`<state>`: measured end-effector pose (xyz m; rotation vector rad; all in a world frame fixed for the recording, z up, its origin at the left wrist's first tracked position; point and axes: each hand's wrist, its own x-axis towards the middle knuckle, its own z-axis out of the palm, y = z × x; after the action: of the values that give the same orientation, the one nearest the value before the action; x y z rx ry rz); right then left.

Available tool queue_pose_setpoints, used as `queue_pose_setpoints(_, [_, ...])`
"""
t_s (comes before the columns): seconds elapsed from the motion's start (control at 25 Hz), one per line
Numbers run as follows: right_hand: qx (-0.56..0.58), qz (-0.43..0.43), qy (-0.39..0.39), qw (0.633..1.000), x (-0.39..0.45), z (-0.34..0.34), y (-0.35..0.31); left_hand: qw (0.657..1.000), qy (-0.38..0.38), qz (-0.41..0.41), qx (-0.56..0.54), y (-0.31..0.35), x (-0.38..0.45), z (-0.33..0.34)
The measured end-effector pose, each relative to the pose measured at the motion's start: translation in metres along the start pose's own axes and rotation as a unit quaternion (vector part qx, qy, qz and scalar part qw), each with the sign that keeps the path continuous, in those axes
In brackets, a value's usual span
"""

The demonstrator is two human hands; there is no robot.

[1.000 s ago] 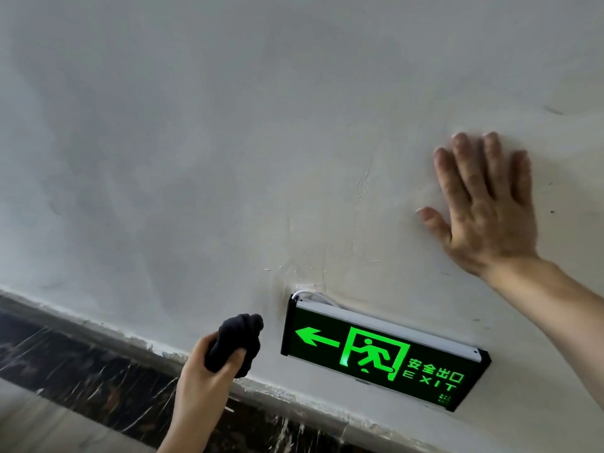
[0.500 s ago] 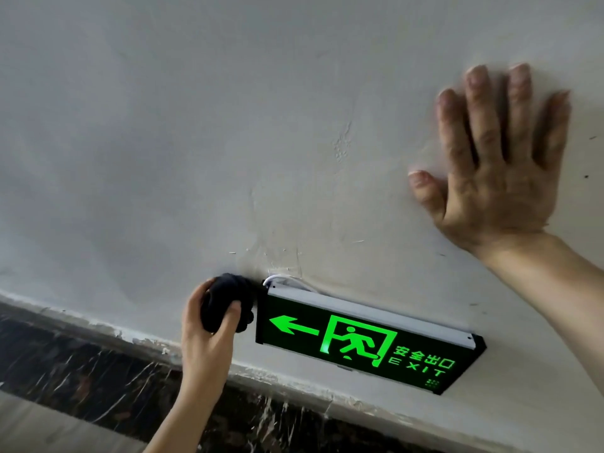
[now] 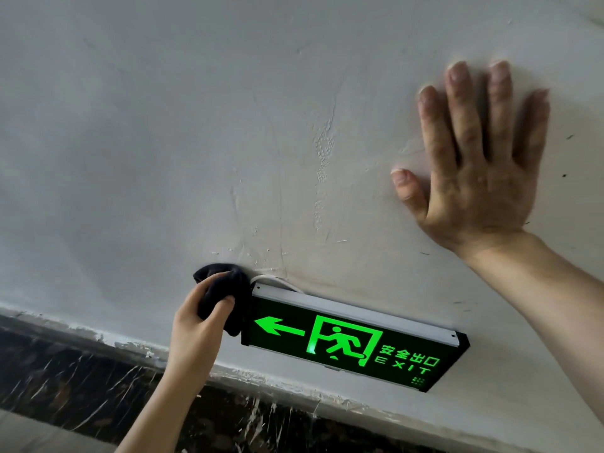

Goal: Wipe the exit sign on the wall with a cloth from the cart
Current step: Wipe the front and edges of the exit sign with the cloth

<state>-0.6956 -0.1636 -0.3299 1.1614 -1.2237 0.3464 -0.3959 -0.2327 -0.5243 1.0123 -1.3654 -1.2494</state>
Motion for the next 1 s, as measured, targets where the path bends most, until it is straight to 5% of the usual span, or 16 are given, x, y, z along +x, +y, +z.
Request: queue_pose_setpoints(1.0, [-0.003, 0.009, 0.007, 1.0, 0.002, 0.001, 0.0, 0.966, -0.039, -0.231, 0.112, -0.101, -0.026, -0.002])
